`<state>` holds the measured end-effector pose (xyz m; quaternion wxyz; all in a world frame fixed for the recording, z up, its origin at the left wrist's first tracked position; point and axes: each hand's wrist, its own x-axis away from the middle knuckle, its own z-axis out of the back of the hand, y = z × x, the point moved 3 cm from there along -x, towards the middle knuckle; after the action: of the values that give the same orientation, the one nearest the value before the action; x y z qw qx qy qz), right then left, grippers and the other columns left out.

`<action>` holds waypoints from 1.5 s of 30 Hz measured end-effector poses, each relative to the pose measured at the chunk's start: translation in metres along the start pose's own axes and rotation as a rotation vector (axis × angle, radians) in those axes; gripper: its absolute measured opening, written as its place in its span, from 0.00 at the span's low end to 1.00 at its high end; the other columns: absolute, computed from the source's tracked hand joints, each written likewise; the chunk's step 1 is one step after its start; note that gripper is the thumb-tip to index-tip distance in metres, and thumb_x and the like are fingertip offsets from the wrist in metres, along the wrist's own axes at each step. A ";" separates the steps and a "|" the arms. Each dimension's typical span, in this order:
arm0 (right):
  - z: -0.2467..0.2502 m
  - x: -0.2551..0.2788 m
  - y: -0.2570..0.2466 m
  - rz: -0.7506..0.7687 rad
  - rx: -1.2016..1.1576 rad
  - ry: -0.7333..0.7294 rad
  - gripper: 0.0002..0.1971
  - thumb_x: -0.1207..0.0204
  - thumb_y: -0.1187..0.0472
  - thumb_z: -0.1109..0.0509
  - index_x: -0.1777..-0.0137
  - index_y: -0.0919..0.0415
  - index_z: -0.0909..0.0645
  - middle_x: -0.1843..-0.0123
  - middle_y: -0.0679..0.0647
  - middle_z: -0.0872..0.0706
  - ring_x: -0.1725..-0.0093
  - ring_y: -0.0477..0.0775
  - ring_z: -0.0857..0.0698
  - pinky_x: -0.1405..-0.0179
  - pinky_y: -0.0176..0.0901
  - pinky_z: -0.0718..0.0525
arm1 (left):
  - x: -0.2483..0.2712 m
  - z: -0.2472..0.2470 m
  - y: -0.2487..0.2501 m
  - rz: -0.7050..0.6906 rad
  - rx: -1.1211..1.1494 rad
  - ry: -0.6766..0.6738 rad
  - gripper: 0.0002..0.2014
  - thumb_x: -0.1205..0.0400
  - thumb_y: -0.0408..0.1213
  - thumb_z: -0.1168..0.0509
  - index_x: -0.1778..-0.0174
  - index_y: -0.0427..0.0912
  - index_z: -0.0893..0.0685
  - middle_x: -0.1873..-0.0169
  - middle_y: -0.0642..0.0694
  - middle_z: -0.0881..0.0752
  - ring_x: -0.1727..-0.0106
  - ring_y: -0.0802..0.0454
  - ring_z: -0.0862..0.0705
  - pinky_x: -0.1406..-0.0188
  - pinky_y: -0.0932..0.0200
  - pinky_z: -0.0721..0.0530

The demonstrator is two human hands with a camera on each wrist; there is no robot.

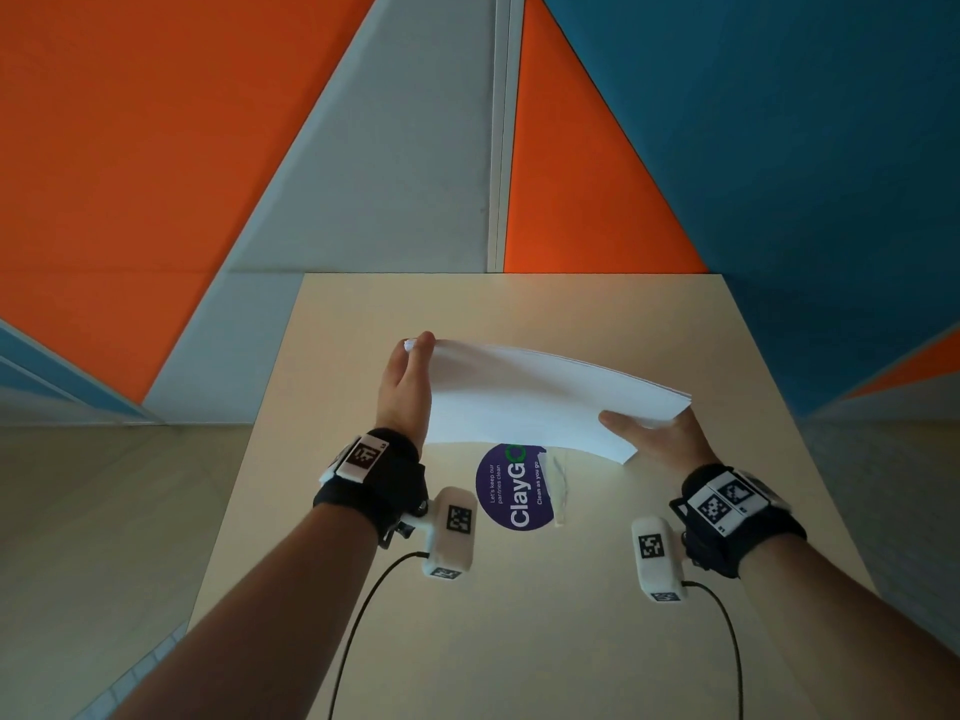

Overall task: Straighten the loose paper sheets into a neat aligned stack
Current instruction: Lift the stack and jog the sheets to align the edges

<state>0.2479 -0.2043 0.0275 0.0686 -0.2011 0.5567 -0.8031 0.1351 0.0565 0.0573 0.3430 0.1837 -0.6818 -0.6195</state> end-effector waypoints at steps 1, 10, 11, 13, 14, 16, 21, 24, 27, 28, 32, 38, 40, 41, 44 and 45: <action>0.000 -0.001 -0.001 0.012 -0.015 0.000 0.10 0.29 0.66 0.20 0.52 0.53 0.14 0.56 0.43 0.11 0.58 0.32 0.14 0.62 0.22 0.19 | 0.000 0.000 0.002 0.012 -0.008 -0.024 0.09 0.14 0.50 0.45 0.56 0.58 0.21 0.54 0.61 0.19 0.50 0.69 0.24 0.41 0.57 0.34; 0.012 0.007 -0.008 0.004 -0.168 0.032 0.09 0.27 0.67 0.23 0.53 0.52 0.14 0.52 0.48 0.09 0.53 0.44 0.11 0.53 0.39 0.15 | 0.019 0.034 -0.042 -0.005 -0.267 0.152 0.31 0.30 0.54 0.33 0.38 0.38 0.29 0.43 0.44 0.26 0.37 0.41 0.23 0.46 0.57 0.28; 0.012 0.009 -0.008 -0.016 -0.201 0.034 0.09 0.27 0.67 0.23 0.53 0.52 0.13 0.52 0.49 0.08 0.52 0.47 0.10 0.50 0.43 0.14 | 0.026 0.032 -0.049 0.031 -0.258 0.122 0.29 0.29 0.54 0.31 0.40 0.38 0.28 0.42 0.43 0.25 0.39 0.41 0.21 0.47 0.58 0.27; 0.008 0.013 -0.009 -0.041 -0.256 0.017 0.09 0.28 0.68 0.23 0.53 0.53 0.12 0.52 0.50 0.07 0.51 0.51 0.09 0.47 0.50 0.14 | 0.036 0.027 -0.060 0.109 -0.245 0.098 0.29 0.27 0.52 0.27 0.38 0.39 0.28 0.37 0.42 0.27 0.41 0.44 0.21 0.44 0.56 0.25; 0.007 0.015 -0.009 -0.044 -0.272 0.009 0.10 0.28 0.69 0.23 0.53 0.53 0.12 0.51 0.51 0.07 0.50 0.53 0.09 0.46 0.52 0.14 | 0.038 0.026 -0.062 0.140 -0.235 0.121 0.31 0.28 0.53 0.25 0.37 0.40 0.29 0.35 0.43 0.29 0.41 0.46 0.22 0.41 0.54 0.24; 0.006 0.020 -0.010 -0.059 -0.321 0.011 0.10 0.27 0.70 0.24 0.53 0.54 0.12 0.51 0.52 0.07 0.49 0.55 0.09 0.46 0.53 0.13 | 0.039 0.026 -0.067 0.212 -0.100 0.175 0.36 0.35 0.56 0.23 0.39 0.44 0.31 0.36 0.42 0.28 0.40 0.43 0.20 0.35 0.46 0.21; 0.006 0.026 -0.010 -0.144 -0.490 0.034 0.05 0.26 0.67 0.25 0.54 0.56 0.11 0.48 0.57 0.07 0.46 0.60 0.10 0.41 0.58 0.15 | 0.056 0.013 -0.059 0.347 0.268 -0.030 0.30 0.24 0.40 0.26 0.31 0.42 0.33 0.40 0.41 0.15 0.44 0.43 0.13 0.39 0.47 0.17; -0.001 0.028 -0.013 -0.177 -0.572 0.002 0.05 0.24 0.67 0.27 0.51 0.59 0.11 0.46 0.59 0.07 0.47 0.60 0.09 0.41 0.57 0.15 | 0.062 0.003 -0.045 0.293 0.400 -0.282 0.16 0.19 0.34 0.33 0.35 0.44 0.19 0.42 0.44 0.10 0.46 0.44 0.11 0.38 0.44 0.17; -0.007 0.031 -0.016 -0.198 -0.547 -0.044 0.05 0.23 0.65 0.27 0.52 0.65 0.11 0.50 0.62 0.07 0.55 0.58 0.07 0.51 0.52 0.11 | 0.057 -0.001 -0.033 0.260 0.487 -0.322 0.12 0.17 0.31 0.37 0.40 0.45 0.15 0.44 0.44 0.10 0.46 0.45 0.11 0.40 0.40 0.15; -0.008 0.031 -0.016 -0.204 -0.535 -0.050 0.06 0.23 0.66 0.27 0.50 0.67 0.11 0.51 0.62 0.06 0.57 0.57 0.06 0.56 0.48 0.09 | 0.054 -0.001 -0.029 0.236 0.478 -0.311 0.11 0.17 0.31 0.37 0.41 0.45 0.14 0.45 0.44 0.09 0.47 0.45 0.11 0.41 0.40 0.14; 0.000 0.028 -0.011 -0.139 -0.540 -0.010 0.14 0.26 0.74 0.26 0.44 0.58 0.14 0.49 0.53 0.07 0.47 0.56 0.10 0.58 0.41 0.10 | 0.039 0.006 -0.006 0.107 0.323 -0.290 0.09 0.18 0.30 0.35 0.46 0.45 0.13 0.52 0.47 0.08 0.53 0.47 0.10 0.58 0.47 0.11; 0.023 0.011 -0.028 0.044 -0.230 -0.059 0.38 0.35 0.74 0.19 0.26 0.50 0.25 0.35 0.44 0.14 0.38 0.41 0.14 0.37 0.40 0.19 | 0.026 0.016 0.024 -0.052 0.021 -0.370 0.08 0.18 0.29 0.35 0.54 0.43 0.11 0.59 0.50 0.07 0.57 0.50 0.10 0.49 0.45 0.12; 0.011 0.009 -0.044 0.068 -0.179 -0.122 0.36 0.36 0.76 0.19 0.30 0.54 0.24 0.42 0.46 0.11 0.44 0.39 0.11 0.45 0.33 0.15 | 0.026 0.012 0.028 -0.101 -0.091 -0.412 0.09 0.18 0.30 0.35 0.56 0.46 0.10 0.61 0.52 0.07 0.57 0.52 0.10 0.48 0.51 0.12; 0.005 0.009 -0.051 0.092 -0.147 -0.122 0.30 0.35 0.76 0.19 0.34 0.56 0.22 0.46 0.47 0.10 0.49 0.37 0.10 0.53 0.29 0.14 | 0.027 0.010 0.029 -0.129 -0.136 -0.424 0.09 0.17 0.31 0.34 0.57 0.47 0.10 0.60 0.54 0.07 0.56 0.53 0.10 0.48 0.54 0.12; -0.006 0.009 -0.059 0.141 -0.105 -0.068 0.12 0.31 0.71 0.21 0.51 0.57 0.16 0.56 0.46 0.10 0.63 0.30 0.11 0.67 0.20 0.18 | 0.028 0.005 0.027 -0.185 -0.160 -0.396 0.10 0.17 0.31 0.35 0.59 0.49 0.11 0.64 0.59 0.08 0.60 0.60 0.11 0.54 0.64 0.13; -0.007 0.009 -0.057 0.145 -0.121 -0.053 0.11 0.31 0.70 0.20 0.53 0.57 0.15 0.57 0.46 0.10 0.65 0.31 0.11 0.68 0.21 0.18 | 0.028 0.005 0.024 -0.185 -0.145 -0.367 0.11 0.17 0.30 0.35 0.59 0.49 0.12 0.65 0.60 0.08 0.61 0.62 0.11 0.55 0.64 0.13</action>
<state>0.2433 -0.1796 0.0802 0.1291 -0.1853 0.6153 -0.7553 0.1164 0.0453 0.0872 0.1670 0.1047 -0.6666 -0.7189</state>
